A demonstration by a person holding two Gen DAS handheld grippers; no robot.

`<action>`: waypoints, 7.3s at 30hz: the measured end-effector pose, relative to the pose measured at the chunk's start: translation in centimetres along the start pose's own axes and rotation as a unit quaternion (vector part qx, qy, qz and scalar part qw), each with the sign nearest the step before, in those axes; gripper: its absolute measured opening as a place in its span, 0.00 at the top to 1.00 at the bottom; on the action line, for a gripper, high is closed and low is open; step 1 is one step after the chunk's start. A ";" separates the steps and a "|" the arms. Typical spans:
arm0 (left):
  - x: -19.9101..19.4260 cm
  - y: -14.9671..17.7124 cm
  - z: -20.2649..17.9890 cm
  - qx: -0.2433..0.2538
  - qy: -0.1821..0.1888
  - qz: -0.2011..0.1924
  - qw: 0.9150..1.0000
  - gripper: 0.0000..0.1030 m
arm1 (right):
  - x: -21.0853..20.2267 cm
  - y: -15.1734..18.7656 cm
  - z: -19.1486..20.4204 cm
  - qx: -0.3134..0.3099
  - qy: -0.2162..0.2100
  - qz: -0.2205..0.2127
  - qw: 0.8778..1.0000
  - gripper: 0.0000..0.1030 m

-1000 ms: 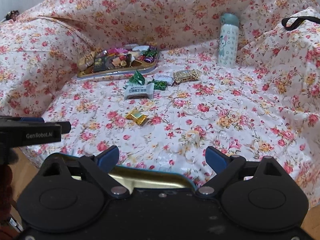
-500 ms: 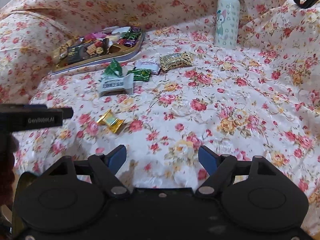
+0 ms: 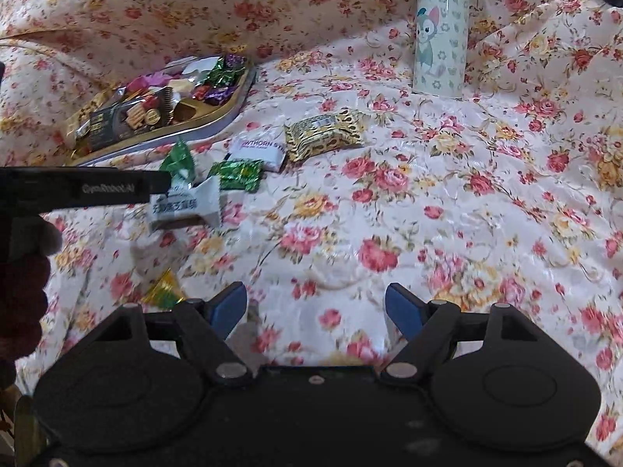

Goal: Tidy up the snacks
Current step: 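Move both grippers back toward the scattered snacks on the sofa, then grasp the green-white candy bag with left gripper while right grasps leopard-print pack, then carry the green-white bag and leopard-print pack over the near gold tray, then open the left gripper to drop the green bag while right releases leopard-print pack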

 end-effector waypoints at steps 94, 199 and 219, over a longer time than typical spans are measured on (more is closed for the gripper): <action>0.2 3.6 3.0 -0.080 -0.001 0.062 0.995 0.48 | 5.8 -7.2 -1.5 0.011 0.035 -0.008 0.999 0.65; -21.7 19.6 -6.4 -0.130 0.027 0.082 0.988 0.50 | -18.0 16.0 2.5 0.067 -0.110 -0.033 0.991 0.65; -22.2 19.4 -5.9 -0.127 -0.025 0.060 0.990 0.42 | -17.9 17.0 2.7 0.014 -0.091 -0.025 0.995 0.65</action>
Point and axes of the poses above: each gripper's, at about its wrist camera, not at the fingertips, and x roughly the way its jaws point, z to its left, y to its underside, the point moved 8 cm from there along x, roughly the way its jaws point, and after that the axes turned 1 degree about y, right-handed, at the moved point
